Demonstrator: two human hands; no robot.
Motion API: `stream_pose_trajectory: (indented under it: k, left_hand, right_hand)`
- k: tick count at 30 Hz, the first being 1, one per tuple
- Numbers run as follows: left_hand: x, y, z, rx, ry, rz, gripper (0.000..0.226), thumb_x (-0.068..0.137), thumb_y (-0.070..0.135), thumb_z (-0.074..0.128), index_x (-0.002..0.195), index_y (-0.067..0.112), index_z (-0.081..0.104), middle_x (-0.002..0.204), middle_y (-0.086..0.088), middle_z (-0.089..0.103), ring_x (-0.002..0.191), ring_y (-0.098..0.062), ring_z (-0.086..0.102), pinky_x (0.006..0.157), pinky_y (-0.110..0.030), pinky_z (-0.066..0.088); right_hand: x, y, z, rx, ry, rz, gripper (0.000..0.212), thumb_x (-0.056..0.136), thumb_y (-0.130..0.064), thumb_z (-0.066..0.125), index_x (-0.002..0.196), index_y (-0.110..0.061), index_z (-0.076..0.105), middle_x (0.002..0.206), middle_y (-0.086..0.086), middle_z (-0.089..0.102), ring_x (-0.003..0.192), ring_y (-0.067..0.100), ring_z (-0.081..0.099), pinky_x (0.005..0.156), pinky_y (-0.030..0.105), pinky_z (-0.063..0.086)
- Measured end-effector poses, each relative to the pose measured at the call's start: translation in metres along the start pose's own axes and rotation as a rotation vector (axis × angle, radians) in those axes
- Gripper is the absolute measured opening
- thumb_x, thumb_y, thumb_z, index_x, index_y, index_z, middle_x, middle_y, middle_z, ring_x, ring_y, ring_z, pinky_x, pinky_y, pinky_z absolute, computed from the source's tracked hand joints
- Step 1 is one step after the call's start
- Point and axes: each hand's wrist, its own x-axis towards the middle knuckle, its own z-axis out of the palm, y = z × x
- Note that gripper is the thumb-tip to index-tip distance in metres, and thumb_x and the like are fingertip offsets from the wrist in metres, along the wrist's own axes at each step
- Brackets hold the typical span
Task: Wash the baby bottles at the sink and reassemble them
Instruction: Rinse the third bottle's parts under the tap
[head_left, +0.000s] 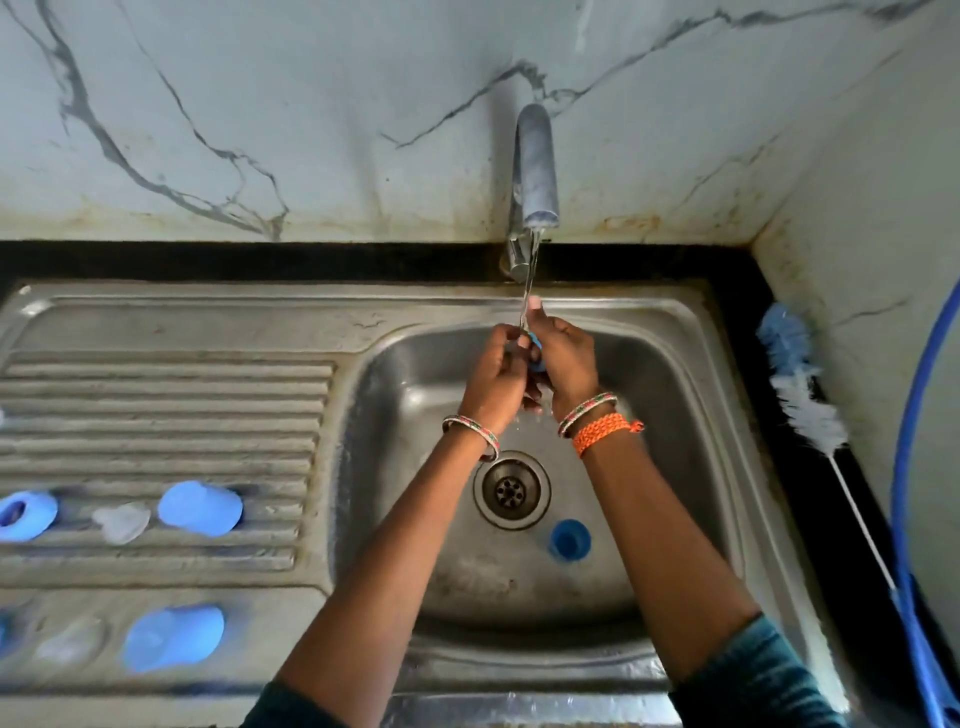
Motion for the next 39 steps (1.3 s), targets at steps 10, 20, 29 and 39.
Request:
stream_pose_trajectory:
  k: [10, 20, 29, 39]
  left_hand:
    - [0.024, 0.017, -0.02, -0.023, 0.041, -0.218, 0.049, 0.102, 0.045, 0.024, 0.085, 0.009, 0.053, 0.053, -0.005, 0.048, 0.04, -0.015, 0.045, 0.04, -0.023, 0.039]
    - [0.023, 0.035, -0.025, -0.449, -0.057, -0.485, 0.041, 0.099, 0.028, 0.021, 0.072, 0.009, 0.044, 0.043, -0.002, 0.044, 0.032, -0.008, 0.035, 0.033, -0.012, 0.025]
    - [0.012, 0.026, -0.035, -0.519, -0.092, -0.332, 0.013, 0.096, 0.027, 0.05, 0.089, 0.02, 0.059, 0.075, 0.002, 0.062, 0.064, -0.009, 0.052, 0.06, -0.025, 0.04]
    - [0.012, 0.037, -0.017, -0.13, 0.164, 0.096, 0.014, 0.091, 0.001, 0.056, 0.096, -0.009, 0.065, 0.059, 0.009, 0.063, 0.054, 0.006, 0.057, 0.054, -0.011, 0.045]
  right_hand:
    - [0.001, -0.003, -0.005, -0.062, -0.171, -0.104, 0.022, 0.095, -0.021, 0.056, 0.091, 0.0, 0.06, 0.075, 0.015, 0.057, 0.062, 0.018, 0.051, 0.058, 0.026, 0.043]
    - [0.01, -0.007, 0.0, -0.243, -0.306, -0.254, 0.017, 0.094, -0.017, 0.058, 0.079, -0.008, 0.058, 0.068, 0.002, 0.056, 0.053, 0.0, 0.053, 0.053, 0.013, 0.044]
    - [0.014, -0.017, -0.001, -0.242, -0.136, -0.244, 0.047, 0.1, -0.041, 0.04, 0.068, -0.011, 0.059, 0.066, 0.006, 0.06, 0.058, 0.009, 0.056, 0.053, 0.018, 0.046]
    - [0.0, -0.023, 0.003, -0.274, -0.172, -0.067, 0.053, 0.1, -0.051, 0.026, 0.079, -0.012, 0.056, 0.058, 0.01, 0.06, 0.045, 0.018, 0.059, 0.044, 0.023, 0.049]
